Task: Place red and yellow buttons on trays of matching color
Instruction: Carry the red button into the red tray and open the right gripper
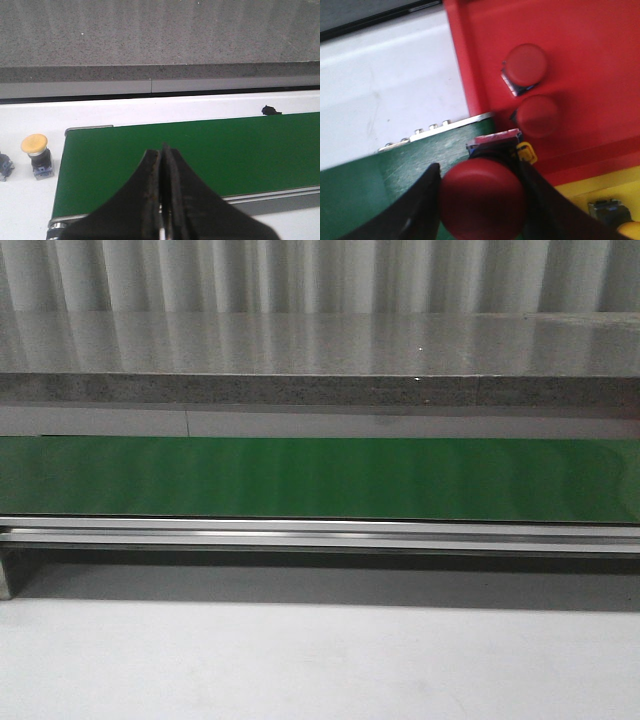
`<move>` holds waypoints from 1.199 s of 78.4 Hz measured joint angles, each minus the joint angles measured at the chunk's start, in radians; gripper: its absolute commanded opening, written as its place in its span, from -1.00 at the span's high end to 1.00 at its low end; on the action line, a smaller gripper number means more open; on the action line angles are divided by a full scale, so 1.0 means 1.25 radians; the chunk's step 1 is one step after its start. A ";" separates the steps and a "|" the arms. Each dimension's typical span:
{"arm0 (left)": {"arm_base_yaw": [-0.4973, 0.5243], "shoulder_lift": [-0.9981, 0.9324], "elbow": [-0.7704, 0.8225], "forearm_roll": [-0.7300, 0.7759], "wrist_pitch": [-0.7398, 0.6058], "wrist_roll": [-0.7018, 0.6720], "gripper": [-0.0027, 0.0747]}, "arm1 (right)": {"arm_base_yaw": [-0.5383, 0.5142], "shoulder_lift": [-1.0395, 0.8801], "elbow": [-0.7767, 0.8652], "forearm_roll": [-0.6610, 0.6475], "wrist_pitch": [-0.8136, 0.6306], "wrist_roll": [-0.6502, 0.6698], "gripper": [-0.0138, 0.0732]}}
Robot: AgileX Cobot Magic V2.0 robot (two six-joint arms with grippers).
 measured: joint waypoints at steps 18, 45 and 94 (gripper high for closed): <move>0.000 0.000 0.000 0.000 0.000 0.000 0.98 | -0.066 0.094 -0.097 -0.002 0.038 0.023 0.33; 0.000 0.000 0.000 0.000 0.000 0.000 0.98 | -0.131 0.181 -0.160 -0.002 -0.003 0.049 0.33; 0.000 0.000 0.000 0.000 0.000 0.000 0.98 | -0.136 0.332 -0.163 0.054 -0.158 0.053 0.33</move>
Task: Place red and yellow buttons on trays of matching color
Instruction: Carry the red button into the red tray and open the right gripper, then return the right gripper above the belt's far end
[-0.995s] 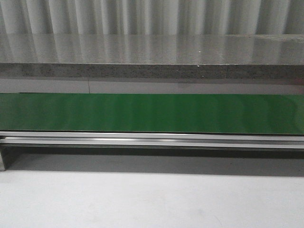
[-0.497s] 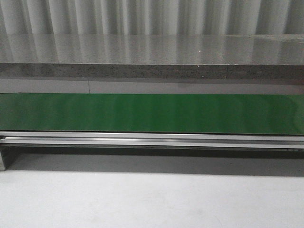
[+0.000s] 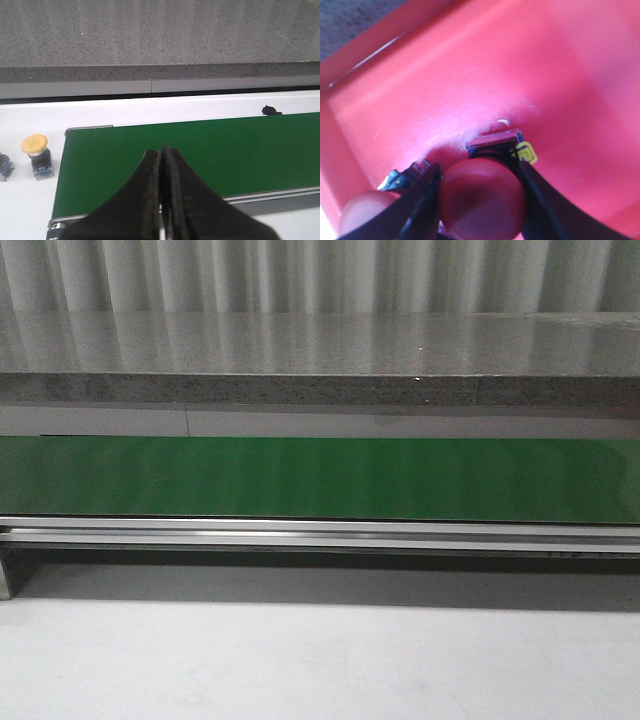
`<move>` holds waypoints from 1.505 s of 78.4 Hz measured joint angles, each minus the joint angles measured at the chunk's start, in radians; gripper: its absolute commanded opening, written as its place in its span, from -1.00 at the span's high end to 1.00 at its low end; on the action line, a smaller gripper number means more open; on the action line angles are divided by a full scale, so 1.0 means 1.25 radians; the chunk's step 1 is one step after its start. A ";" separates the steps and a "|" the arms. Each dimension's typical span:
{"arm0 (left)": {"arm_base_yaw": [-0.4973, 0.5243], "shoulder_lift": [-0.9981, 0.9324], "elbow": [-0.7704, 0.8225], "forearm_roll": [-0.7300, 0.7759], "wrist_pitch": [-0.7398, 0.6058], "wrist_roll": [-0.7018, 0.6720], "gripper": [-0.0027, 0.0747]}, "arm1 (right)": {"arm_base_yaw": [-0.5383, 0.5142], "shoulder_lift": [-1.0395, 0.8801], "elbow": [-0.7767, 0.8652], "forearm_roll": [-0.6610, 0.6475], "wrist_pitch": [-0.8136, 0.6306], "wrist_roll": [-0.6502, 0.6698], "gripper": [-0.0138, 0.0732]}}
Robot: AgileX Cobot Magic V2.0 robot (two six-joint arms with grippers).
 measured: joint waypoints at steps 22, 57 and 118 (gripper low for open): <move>0.000 0.000 0.000 0.000 0.000 0.000 0.98 | 0.000 0.009 0.000 0.015 -0.003 0.000 -0.44; 0.000 0.000 0.000 0.000 0.000 0.000 0.98 | 0.000 -0.069 0.003 0.010 -0.006 0.000 -0.44; 0.000 0.000 0.000 0.000 0.000 0.000 0.98 | 0.271 -0.555 0.411 -0.077 -0.050 -0.022 0.84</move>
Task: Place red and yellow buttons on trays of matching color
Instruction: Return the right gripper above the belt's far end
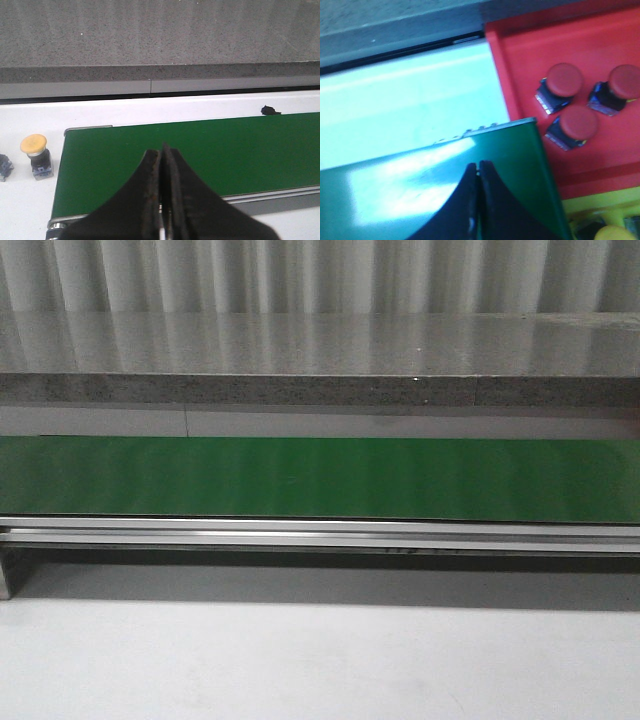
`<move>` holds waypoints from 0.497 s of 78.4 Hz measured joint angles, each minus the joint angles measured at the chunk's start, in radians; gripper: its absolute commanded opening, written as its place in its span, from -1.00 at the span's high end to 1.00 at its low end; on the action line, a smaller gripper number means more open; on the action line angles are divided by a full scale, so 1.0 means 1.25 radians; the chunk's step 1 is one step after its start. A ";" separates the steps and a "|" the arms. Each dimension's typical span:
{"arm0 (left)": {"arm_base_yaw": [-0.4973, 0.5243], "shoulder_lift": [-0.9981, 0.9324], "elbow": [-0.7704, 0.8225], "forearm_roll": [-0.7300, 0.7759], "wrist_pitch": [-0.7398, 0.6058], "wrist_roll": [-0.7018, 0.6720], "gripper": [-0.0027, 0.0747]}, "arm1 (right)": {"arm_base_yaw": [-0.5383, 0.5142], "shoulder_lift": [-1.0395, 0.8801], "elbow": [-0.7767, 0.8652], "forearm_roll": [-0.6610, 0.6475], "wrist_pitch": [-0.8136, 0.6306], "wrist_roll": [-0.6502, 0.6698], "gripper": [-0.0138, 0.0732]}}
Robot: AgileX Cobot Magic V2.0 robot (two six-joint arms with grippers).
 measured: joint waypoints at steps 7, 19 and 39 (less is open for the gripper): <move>0.000 0.000 0.000 0.000 0.000 0.000 0.98 | 0.078 -0.084 0.071 0.000 -0.003 -0.036 0.84; 0.000 0.000 0.000 0.000 0.000 0.000 0.98 | 0.156 -0.179 0.151 0.000 -0.006 -0.053 0.84; 0.000 0.000 0.000 0.000 0.000 0.000 0.98 | 0.226 -0.334 0.267 0.000 -0.015 -0.055 0.84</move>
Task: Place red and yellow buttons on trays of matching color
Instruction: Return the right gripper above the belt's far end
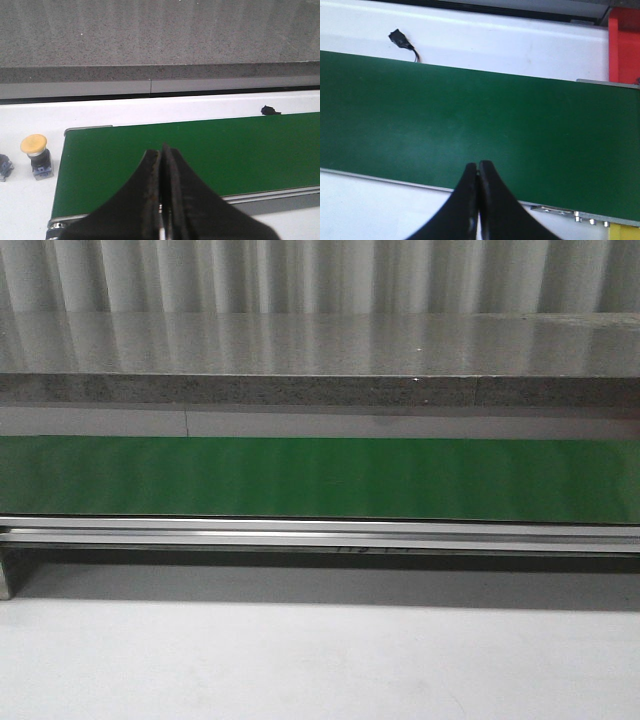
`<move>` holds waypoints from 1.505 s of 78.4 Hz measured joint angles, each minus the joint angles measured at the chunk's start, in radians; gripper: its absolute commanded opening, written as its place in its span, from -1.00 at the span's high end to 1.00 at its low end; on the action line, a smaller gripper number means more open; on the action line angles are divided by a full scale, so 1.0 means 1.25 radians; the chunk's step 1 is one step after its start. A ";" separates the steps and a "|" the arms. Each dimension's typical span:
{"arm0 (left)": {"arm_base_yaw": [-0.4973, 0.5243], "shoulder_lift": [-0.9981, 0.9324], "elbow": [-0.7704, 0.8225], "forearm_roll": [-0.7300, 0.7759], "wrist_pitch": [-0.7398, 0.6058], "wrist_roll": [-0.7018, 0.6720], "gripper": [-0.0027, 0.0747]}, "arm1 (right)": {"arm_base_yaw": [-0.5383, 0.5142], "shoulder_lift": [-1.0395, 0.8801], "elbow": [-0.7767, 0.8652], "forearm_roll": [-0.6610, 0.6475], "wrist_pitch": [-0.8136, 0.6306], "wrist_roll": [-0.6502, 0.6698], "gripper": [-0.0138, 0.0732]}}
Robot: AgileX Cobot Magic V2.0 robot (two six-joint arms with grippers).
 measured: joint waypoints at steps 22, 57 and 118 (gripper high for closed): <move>0.000 0.000 0.000 0.000 0.000 0.000 0.98 | 0.022 -0.272 0.155 -0.002 -0.025 0.000 0.84; 0.000 0.000 0.000 0.000 0.000 0.001 0.98 | 0.022 -0.572 0.237 -0.003 -0.006 0.000 0.84; 0.037 0.173 -0.100 0.013 -0.055 -0.051 0.98 | 0.022 -0.578 0.238 -0.003 -0.006 -0.002 0.84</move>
